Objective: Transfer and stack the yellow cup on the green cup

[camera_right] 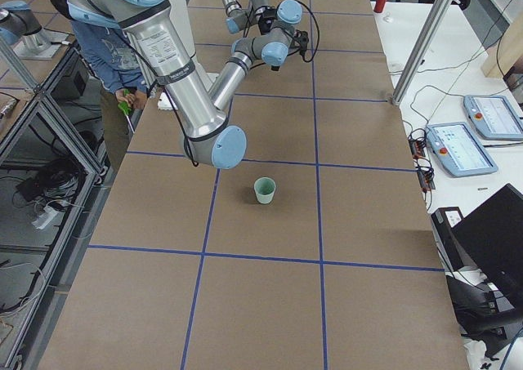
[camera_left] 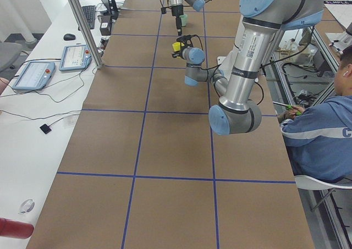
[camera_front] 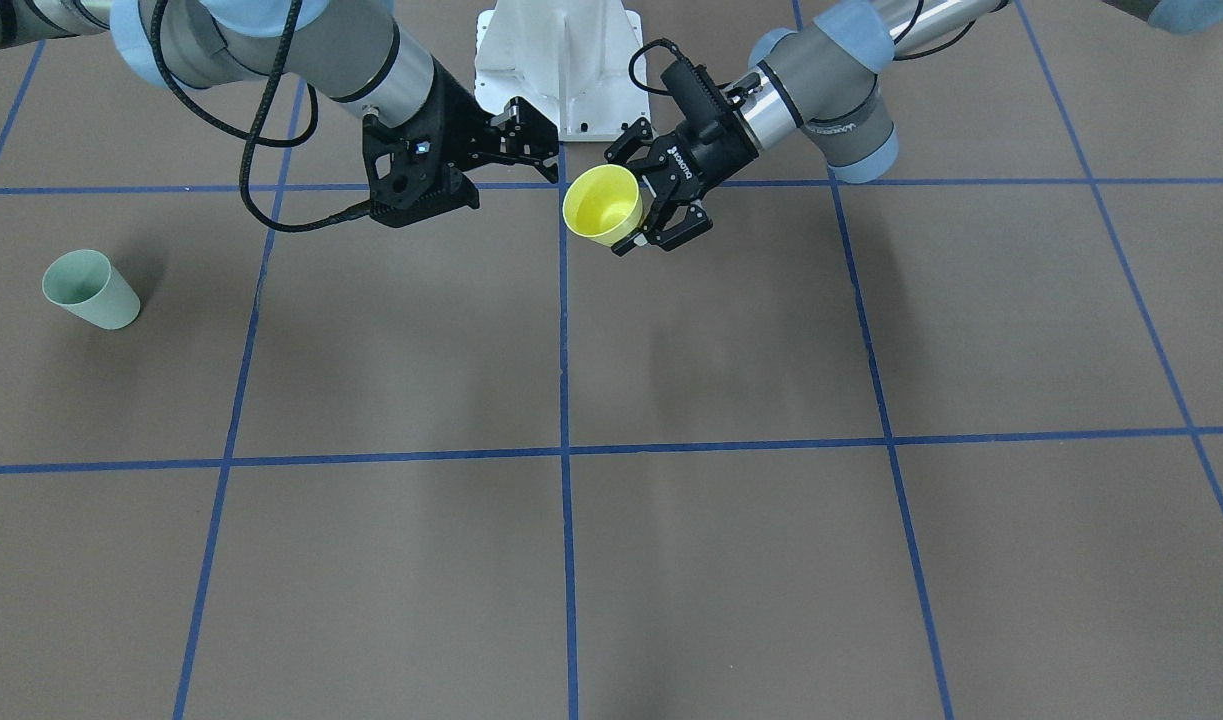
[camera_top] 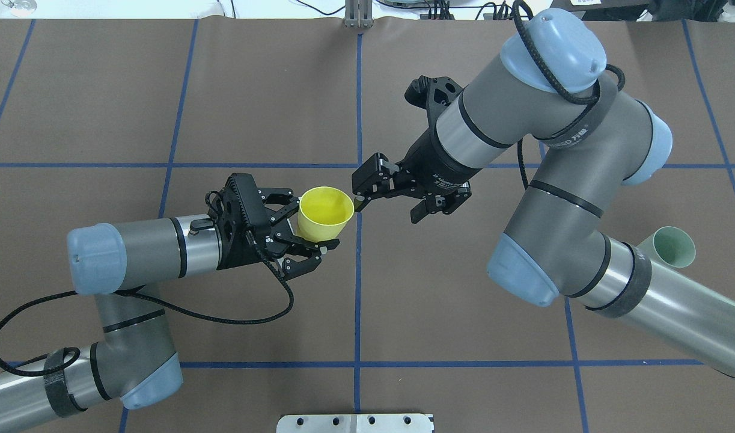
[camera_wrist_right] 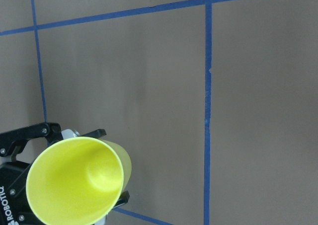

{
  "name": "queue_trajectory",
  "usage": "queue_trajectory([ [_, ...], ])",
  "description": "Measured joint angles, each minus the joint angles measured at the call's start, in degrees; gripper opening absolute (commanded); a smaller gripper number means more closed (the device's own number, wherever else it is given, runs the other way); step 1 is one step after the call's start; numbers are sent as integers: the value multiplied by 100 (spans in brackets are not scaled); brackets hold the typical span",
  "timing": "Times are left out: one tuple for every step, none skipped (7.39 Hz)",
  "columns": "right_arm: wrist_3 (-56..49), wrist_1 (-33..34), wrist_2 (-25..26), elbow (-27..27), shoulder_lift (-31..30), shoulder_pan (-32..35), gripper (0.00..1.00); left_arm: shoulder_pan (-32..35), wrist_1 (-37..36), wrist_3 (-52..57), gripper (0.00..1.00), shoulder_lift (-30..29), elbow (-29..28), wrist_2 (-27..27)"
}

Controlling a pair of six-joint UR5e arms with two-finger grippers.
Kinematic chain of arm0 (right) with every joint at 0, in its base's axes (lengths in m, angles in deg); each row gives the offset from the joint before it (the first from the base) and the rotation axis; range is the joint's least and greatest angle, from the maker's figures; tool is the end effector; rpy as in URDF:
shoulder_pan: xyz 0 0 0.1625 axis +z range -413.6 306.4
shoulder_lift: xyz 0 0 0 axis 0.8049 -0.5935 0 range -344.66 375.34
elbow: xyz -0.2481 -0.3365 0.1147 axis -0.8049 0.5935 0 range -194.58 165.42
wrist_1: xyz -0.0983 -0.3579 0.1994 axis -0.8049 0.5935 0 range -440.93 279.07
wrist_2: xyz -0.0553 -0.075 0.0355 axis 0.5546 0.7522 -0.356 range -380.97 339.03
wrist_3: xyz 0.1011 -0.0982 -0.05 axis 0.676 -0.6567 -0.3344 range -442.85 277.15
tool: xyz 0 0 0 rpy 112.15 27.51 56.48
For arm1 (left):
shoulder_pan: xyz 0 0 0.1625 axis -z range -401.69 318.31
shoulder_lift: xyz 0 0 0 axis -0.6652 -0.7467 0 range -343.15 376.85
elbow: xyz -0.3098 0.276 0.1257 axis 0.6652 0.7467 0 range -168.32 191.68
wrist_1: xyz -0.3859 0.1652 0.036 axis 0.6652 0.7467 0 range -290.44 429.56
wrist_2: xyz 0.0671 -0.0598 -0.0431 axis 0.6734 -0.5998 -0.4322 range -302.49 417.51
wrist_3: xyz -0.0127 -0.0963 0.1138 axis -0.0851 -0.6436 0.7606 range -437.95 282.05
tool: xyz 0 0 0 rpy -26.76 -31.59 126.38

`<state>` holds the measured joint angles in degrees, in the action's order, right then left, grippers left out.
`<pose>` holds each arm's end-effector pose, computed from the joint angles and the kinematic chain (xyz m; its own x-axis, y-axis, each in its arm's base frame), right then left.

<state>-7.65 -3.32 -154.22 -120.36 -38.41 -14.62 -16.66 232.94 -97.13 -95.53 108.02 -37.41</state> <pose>-0.4809 -0.4288 0.1542 0.3188 0.0186 0.9476 0.1074 0.9927 -0.0556 0.5293 -0.3802 0.2426 0.2642 0.9152 -0.3042 0.2929 0.2244 0.9294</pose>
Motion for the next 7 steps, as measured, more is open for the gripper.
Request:
queue_trajectory([
  [29, -21, 71, 25, 45, -51, 98, -36, -5, 2, 0, -1, 4, 10],
  [43, -25, 110, 43, 70, -79, 98, -71, -6, 2, 0, -7, 12, 13],
  [74, -26, 134, 82, 101, -95, 98, -115, -7, 2, 3, -23, 21, 13],
  [137, -26, 144, 141, 139, -106, 96, -150, -5, 5, 3, -48, 28, 14],
  [239, -24, 142, 191, 169, -120, 92, -172, -4, 8, 3, -74, 31, 12],
  [386, -22, 114, 213, 178, -145, 83, -191, -5, 8, 4, -101, 39, 10],
  [515, -22, 36, 223, 172, -171, 81, -203, -7, 7, 7, -119, 50, 9],
])
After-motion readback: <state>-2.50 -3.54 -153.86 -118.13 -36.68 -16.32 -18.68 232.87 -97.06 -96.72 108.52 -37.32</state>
